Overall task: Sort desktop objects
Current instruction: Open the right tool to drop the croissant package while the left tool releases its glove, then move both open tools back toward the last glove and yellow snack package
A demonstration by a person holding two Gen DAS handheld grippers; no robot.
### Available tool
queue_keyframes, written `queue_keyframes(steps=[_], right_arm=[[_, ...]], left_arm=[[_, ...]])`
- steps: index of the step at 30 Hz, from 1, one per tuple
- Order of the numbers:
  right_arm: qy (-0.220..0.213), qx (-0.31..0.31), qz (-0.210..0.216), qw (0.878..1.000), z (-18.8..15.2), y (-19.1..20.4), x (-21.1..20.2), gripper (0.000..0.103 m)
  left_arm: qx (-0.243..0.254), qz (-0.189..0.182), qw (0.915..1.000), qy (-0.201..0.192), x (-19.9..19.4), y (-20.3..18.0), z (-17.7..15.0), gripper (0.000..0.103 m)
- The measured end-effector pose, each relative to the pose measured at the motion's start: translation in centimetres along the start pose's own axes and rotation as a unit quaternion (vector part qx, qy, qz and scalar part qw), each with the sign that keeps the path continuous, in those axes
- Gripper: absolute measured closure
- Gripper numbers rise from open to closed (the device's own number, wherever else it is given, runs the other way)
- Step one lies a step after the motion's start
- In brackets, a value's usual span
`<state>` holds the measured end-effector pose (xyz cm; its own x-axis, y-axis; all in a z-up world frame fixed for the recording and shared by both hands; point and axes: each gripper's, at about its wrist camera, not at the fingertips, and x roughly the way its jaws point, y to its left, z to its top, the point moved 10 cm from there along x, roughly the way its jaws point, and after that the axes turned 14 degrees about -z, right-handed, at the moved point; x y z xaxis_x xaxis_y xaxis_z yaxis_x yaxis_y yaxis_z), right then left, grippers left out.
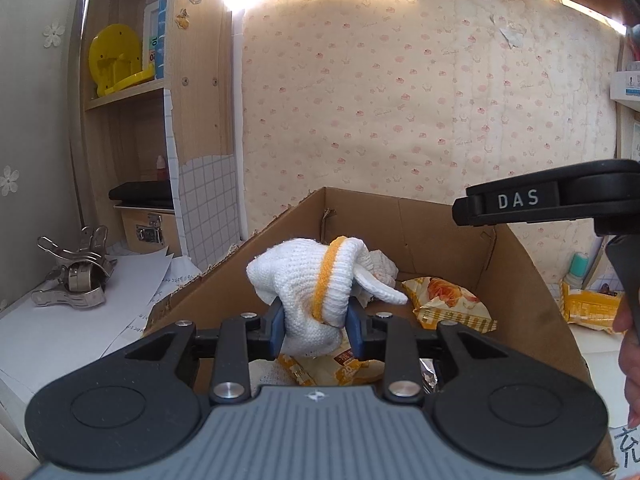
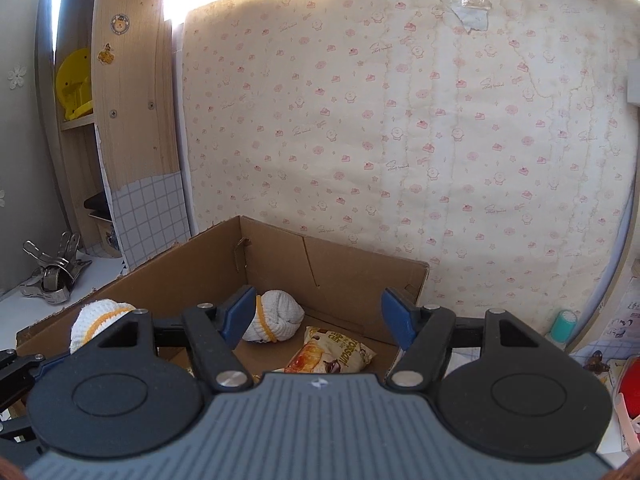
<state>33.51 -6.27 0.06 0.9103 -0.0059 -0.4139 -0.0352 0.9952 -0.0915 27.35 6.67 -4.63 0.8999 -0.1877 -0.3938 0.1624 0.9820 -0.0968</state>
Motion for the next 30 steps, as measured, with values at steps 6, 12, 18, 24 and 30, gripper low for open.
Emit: queue_keyframes(steps=[6, 12, 18, 24, 30], right_arm=[[-0.023, 0.012, -0.012, 1.000, 0.5, -2.5, -2.5, 0.034], [-0.028, 0.024, -0.028, 0.999, -0.3, -5.1, -4.1, 0.034], [-0.030, 0.040, -0.038, 0.998, -1.4, -7.6, -5.6, 0.034], [-0.038, 0.054, -0.058, 0.996, -2.6, -10.7, -7.7, 0.033], [-0.043, 0.063, -0.098, 0.992, -4.9, -15.2, -10.1, 0.027]], left_arm=[[-0.006, 0.008, 0.9999, 0.001, 0.5, -0.1, 0.7, 0.049], [-0.005, 0.013, 0.9999, -0.004, 0.1, -0.6, 1.3, 0.033], [-0.004, 0.012, 0.9999, -0.011, -0.9, -1.5, 1.6, 0.031], [0.006, 0.001, 0.9994, -0.034, -2.7, -3.4, 2.6, 0.028], [0.015, -0.035, 0.9974, -0.060, -4.9, -7.1, 2.9, 0.025]])
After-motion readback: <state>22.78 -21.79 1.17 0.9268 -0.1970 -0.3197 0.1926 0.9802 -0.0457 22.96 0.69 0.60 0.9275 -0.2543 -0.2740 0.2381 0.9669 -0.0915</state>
